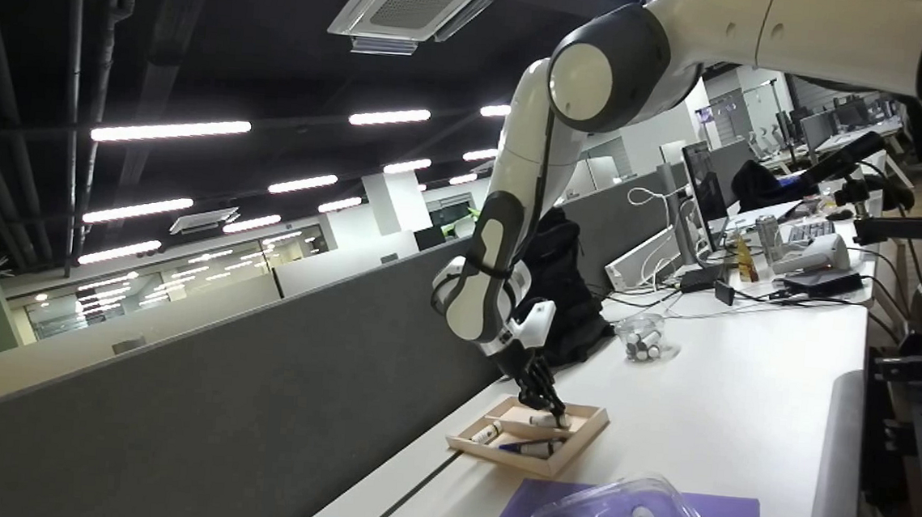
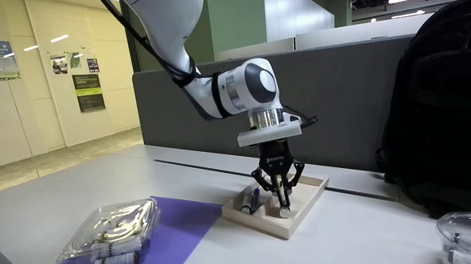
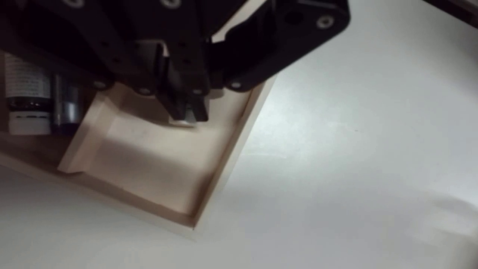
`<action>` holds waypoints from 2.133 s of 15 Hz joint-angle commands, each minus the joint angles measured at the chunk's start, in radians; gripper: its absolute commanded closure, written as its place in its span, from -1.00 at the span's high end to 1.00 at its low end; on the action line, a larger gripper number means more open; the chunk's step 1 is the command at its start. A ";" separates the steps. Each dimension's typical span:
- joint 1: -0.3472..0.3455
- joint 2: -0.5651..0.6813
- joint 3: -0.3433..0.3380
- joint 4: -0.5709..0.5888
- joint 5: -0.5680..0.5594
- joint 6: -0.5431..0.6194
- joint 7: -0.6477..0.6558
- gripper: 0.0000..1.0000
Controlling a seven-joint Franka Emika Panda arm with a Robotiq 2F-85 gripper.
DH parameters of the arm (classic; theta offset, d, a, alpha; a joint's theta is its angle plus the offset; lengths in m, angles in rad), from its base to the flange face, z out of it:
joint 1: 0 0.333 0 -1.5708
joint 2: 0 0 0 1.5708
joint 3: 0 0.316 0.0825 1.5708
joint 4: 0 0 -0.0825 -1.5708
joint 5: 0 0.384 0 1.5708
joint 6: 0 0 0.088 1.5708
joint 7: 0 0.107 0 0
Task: Take the bottle in the right compartment box and put it on the table
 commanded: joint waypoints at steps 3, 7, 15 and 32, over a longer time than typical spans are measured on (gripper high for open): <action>-0.008 0.042 0.001 0.078 -0.014 -0.049 0.005 -0.20; -0.013 0.070 -0.004 0.117 -0.015 -0.073 0.009 0.33; -0.011 0.105 -0.002 0.167 -0.023 -0.110 0.007 -1.00; -0.004 0.139 0.038 0.211 -0.014 -0.154 -0.047 1.00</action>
